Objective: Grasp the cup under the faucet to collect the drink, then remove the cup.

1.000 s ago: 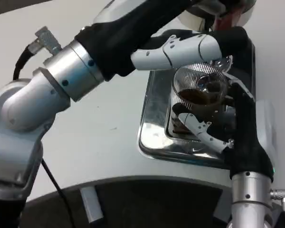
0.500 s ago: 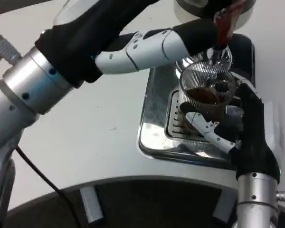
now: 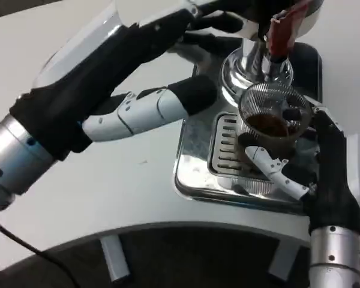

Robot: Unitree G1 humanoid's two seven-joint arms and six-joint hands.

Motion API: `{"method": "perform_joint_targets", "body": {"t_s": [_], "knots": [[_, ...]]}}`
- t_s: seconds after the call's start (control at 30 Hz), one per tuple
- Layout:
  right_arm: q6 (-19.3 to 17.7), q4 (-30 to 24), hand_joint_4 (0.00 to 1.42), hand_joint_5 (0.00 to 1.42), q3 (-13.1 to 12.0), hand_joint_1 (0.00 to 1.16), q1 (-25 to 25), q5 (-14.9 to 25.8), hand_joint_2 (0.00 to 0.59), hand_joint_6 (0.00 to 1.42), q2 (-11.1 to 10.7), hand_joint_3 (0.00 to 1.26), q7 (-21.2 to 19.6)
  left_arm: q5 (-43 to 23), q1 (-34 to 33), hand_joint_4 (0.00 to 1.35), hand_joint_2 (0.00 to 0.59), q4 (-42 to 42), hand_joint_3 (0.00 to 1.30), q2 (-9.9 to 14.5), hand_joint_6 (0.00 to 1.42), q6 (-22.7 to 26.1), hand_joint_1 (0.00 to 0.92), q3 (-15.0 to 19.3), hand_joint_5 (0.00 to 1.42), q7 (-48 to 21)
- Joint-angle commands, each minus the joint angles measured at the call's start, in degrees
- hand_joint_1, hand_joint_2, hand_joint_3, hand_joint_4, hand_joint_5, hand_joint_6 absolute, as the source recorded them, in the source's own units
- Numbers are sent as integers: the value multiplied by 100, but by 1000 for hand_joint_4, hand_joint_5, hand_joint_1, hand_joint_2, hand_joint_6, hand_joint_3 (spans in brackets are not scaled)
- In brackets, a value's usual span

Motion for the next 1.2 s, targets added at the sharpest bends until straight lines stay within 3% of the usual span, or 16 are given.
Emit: {"method": "perform_joint_targets", "body": {"t_s": [0.03, 0.53, 1.2], "knots": [[-137, -278, 617, 760, -50, 763, 144, 29, 266, 908, -44, 569, 97, -70, 522, 219, 117, -160, 199, 120, 363, -78, 0, 205, 304, 20], [-314, -673, 698, 849, -304, 774, 426, 168, 256, 1006, -283, 631, 384, 28, 1368, 222, 117, -16, 201, 29, 367, -281, 0, 403, 305, 189], [-531, -639, 716, 879, -402, 774, 468, 219, 256, 1066, -424, 650, 478, 312, 1628, 222, 124, 274, 190, 116, 361, -439, 0, 285, 305, 269]]}}
